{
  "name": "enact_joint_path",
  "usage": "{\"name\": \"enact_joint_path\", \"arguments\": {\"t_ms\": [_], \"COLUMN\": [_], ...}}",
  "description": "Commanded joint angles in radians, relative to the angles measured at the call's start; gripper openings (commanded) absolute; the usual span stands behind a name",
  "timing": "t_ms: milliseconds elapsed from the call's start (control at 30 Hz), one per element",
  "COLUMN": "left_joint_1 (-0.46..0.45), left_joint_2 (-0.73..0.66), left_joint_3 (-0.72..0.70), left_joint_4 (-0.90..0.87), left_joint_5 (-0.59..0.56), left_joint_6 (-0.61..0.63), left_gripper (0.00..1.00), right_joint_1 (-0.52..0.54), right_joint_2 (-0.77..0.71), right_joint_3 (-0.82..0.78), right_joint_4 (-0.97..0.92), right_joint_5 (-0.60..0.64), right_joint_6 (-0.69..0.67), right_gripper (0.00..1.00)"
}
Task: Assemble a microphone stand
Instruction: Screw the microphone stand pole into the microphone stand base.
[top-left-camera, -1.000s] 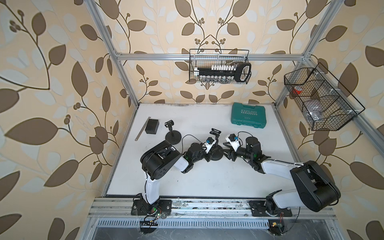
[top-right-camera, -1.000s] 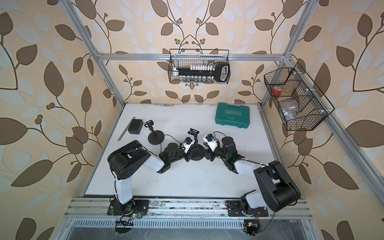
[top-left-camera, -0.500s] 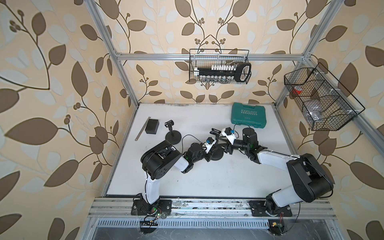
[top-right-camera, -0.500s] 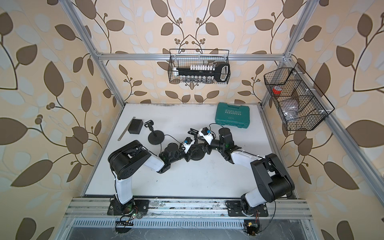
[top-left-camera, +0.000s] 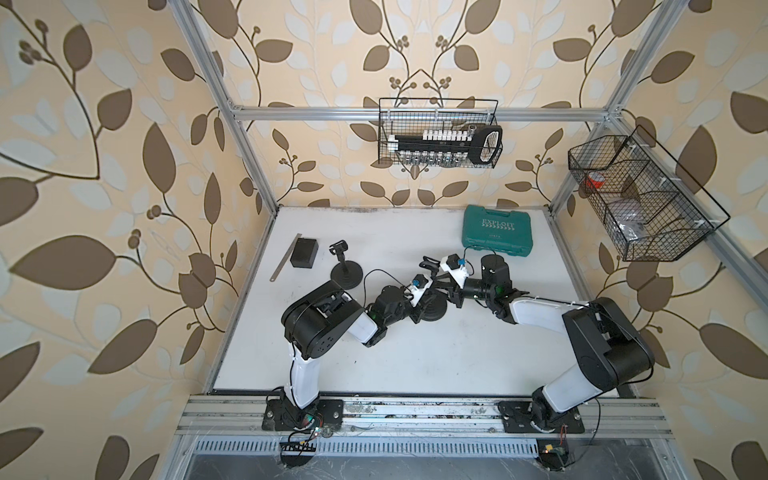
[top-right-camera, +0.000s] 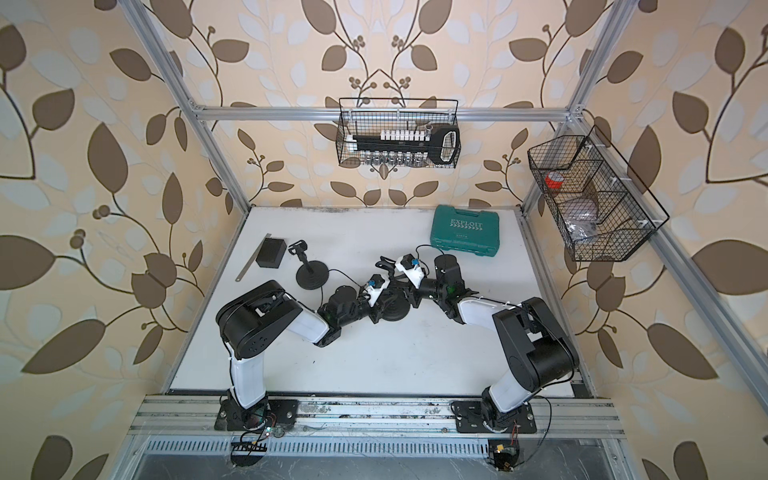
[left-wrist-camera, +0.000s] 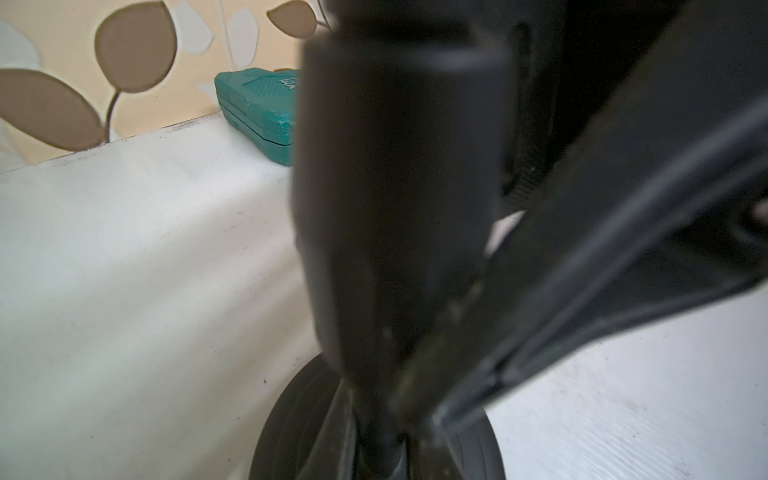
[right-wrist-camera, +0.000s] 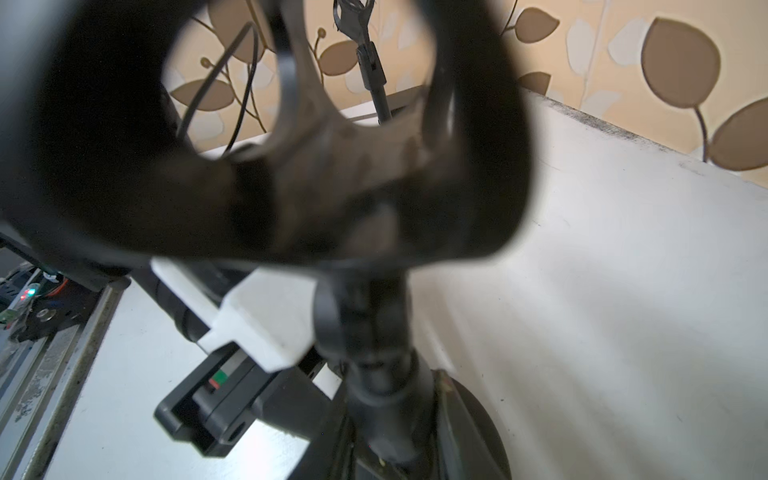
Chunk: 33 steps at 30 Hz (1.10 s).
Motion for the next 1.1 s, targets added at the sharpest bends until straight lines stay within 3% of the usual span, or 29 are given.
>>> {"name": "enact_joint_path", "arguments": {"t_ms": [0,133,500,700,867,1067], "left_joint_1": [-0.006,-0.006,-0.007,-0.006,-0.006,-0.007], "left_joint_2": [0.035,0.037,0.013,-0.037,-0.045,-0.04], "left_joint_3": [-0.005,-0.006,-0.006,-0.026,-0.013,0.009], "left_joint_4": [-0.083,-0.082,-0.083,-0.07,-0.071,-0.072], "left_joint_5": [-0.007,-0.01,0.004,0.003,-0.003,-0.013], "left_joint_6": [0.012,0.014,0.0,-0.006,-0.001,-0.014], "left_gripper": [0.14,0.14,0.2,0.42,0.42,0.36], "right_joint_1": [0.001,0.028,0.238,0.302,0.345,0.471], "right_joint_2": [0.025,0.019,0.038,0.1,0.137,0.183], "right_joint_3": [0.026,-0.035,-0.244,-0.282,-0.292,-0.293], "right_joint_4": [0.019,0.09,0.322,0.435,0.474,0.506], "right_joint_5": [-0.034,0.048,0.663,0.771,0.826,1.029], "right_joint_6": [0.037,0.054,0.178,0.247,0.305,0.379], "right_gripper": [0.19,0.01,0.0,0.0,0.0,0.0]}}
